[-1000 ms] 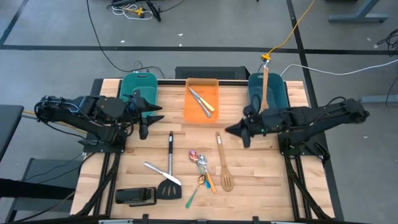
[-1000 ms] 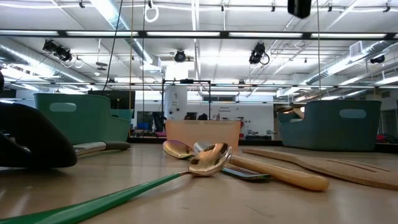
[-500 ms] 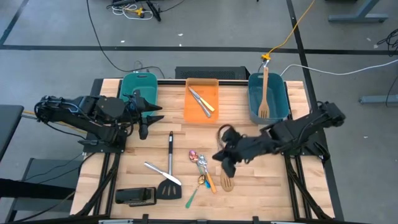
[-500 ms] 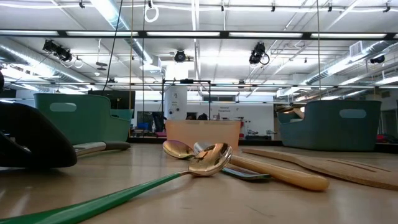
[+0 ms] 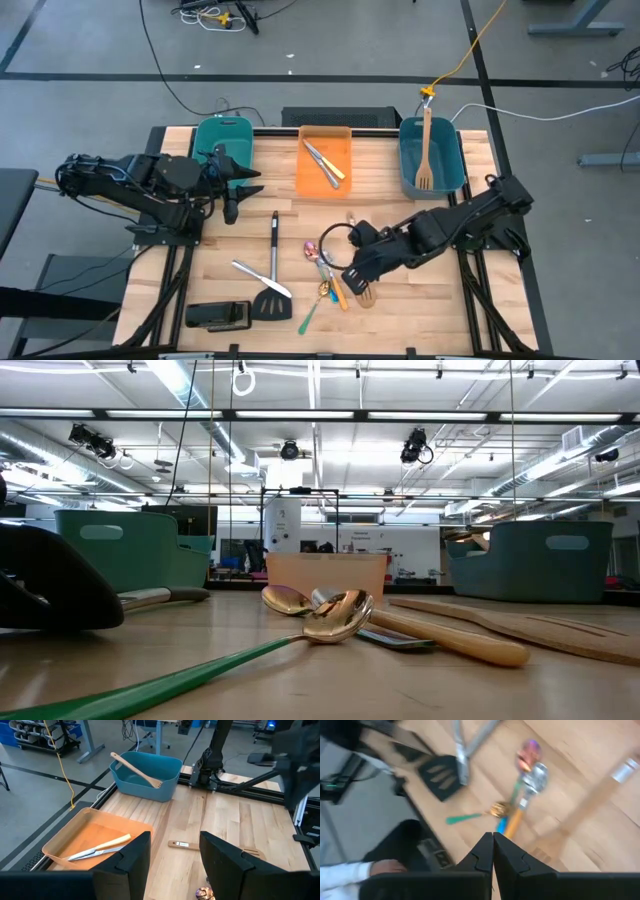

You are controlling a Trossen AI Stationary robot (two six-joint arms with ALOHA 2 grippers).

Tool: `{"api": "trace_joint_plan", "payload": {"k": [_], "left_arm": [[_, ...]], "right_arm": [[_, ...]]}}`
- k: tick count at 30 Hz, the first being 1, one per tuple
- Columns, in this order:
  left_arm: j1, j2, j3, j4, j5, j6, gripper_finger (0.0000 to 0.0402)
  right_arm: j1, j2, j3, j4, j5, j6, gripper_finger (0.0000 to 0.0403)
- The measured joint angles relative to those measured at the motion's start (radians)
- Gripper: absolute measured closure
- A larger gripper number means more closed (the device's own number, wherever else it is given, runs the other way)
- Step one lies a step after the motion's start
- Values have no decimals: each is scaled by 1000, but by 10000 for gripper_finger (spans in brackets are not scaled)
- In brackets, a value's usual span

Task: Pick & Place Kitchen Items
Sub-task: Put the brown spatula into the blue bin

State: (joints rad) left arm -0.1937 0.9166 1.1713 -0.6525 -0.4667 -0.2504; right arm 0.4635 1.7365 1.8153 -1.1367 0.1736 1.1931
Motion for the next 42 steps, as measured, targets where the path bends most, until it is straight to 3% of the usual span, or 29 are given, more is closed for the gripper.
{"api": "trace_joint_plan", "payload": {"k": [10,22,27,33,42], "left_arm": [[0,0,0,0,0,0,225],[0,0,0,0,0,0,225],[0,0,0,0,0,1,225],[0,0,0,0,0,0,225],[0,0,0,0,0,0,225]], "right_arm": [[-25,78,0,-98,-17,54,383],[-75,195,-1,2,-168,-163,383],[-105,221,-1,-31,-166,-114,383],[-132,239,-2,-60,-161,-244,383],[-179,247,-40,-106,-102,-90,383]]}}
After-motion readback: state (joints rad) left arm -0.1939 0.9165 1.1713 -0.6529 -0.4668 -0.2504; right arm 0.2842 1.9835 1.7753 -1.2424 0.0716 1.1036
